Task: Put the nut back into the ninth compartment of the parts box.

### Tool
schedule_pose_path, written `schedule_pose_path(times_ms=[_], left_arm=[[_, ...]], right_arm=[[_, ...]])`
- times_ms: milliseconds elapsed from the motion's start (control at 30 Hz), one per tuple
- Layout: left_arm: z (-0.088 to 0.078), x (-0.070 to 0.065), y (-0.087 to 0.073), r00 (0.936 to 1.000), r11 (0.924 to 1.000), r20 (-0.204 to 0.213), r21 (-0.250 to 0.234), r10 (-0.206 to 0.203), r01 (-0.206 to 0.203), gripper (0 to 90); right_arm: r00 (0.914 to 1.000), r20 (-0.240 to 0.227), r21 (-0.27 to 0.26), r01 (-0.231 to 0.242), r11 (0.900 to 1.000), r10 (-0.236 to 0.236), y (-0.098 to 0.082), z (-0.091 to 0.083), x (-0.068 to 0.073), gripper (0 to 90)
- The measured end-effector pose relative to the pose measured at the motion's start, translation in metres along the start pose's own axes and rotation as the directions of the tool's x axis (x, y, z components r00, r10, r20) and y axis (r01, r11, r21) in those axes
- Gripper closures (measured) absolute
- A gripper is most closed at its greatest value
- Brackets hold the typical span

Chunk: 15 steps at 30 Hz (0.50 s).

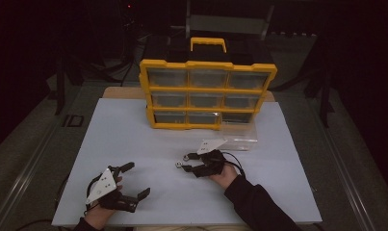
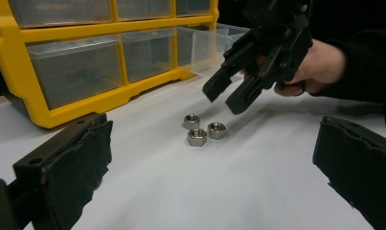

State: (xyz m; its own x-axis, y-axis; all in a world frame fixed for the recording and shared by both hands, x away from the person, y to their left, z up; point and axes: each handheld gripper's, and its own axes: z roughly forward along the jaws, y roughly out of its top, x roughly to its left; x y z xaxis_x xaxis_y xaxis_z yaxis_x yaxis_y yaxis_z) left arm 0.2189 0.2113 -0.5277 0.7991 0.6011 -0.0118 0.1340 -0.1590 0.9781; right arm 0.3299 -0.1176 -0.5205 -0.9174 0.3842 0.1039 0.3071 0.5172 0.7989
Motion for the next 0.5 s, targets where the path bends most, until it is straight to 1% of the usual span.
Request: schedule_pose_path(times_ms=[67, 167, 233, 267, 300, 367, 400, 433, 500], left_arm=[[0.000, 0.000, 0.000, 1.0000, 1.0000, -0.001, 0.000, 0.000, 0.000, 0.0], [0.000, 0.000, 0.000, 1.0000, 1.0000, -0.001, -0.001, 0.000, 0.000, 0.0], [0.000, 0.000, 0.000, 1.0000, 1.0000, -0.001, 0.001, 0.002, -0.002, 0.0], [0.000, 0.000, 0.000, 1.0000, 1.0000, -0.001, 0.001, 0.003, -0.003, 0.0], [0.000, 0.000, 0.000, 1.0000, 1.0000, -0.001, 0.001, 0.004, -0.004, 0.0], [0.000, 0.000, 0.000, 1.0000, 1.0000, -0.001, 0.001, 0.004, -0.004, 0.0], [0.000, 0.000, 0.000, 1.0000, 1.0000, 0.000, 0.003, 0.003, -0.003, 0.0], [0.000, 0.000, 0.000, 1.0000, 1.0000, 0.000, 0.003, 0.003, -0.003, 0.0], [0.000, 0.000, 0.000, 1.0000, 1.0000, 0.001, 0.004, 0.004, -0.004, 0.0]], right_arm=[[0.9999, -0.011, 0.018, -0.003, 1.000, 0.003, -0.002, 0.005, 0.000, 50.5], [1.0000, -0.009, 0.034, -0.002, 0.999, 0.002, -0.002, 0.010, 0.000, 50.7], [0.9999, -0.002, 0.054, 0.015, 0.998, -0.015, -0.004, 0.015, 0.000, 53.4], [0.9998, 0.001, 0.064, 0.018, 0.998, -0.018, -0.005, 0.016, 0.000, 54.2], [0.9996, 0.014, 0.073, 0.022, 0.997, -0.023, -0.006, 0.018, 0.000, 54.4], [0.9997, 0.009, 0.075, 0.021, 0.997, -0.022, -0.007, 0.019, 0.000, 54.4], [0.9992, 0.027, 0.091, 0.025, 0.995, -0.028, -0.008, 0.022, 0.000, 55.3], [0.9996, 0.018, 0.095, 0.021, 0.995, -0.023, -0.008, 0.024, -0.001, 56.0], [0.9988, 0.030, 0.108, 0.035, 0.994, -0.038, -0.008, 0.027, 0.000, 59.1]])
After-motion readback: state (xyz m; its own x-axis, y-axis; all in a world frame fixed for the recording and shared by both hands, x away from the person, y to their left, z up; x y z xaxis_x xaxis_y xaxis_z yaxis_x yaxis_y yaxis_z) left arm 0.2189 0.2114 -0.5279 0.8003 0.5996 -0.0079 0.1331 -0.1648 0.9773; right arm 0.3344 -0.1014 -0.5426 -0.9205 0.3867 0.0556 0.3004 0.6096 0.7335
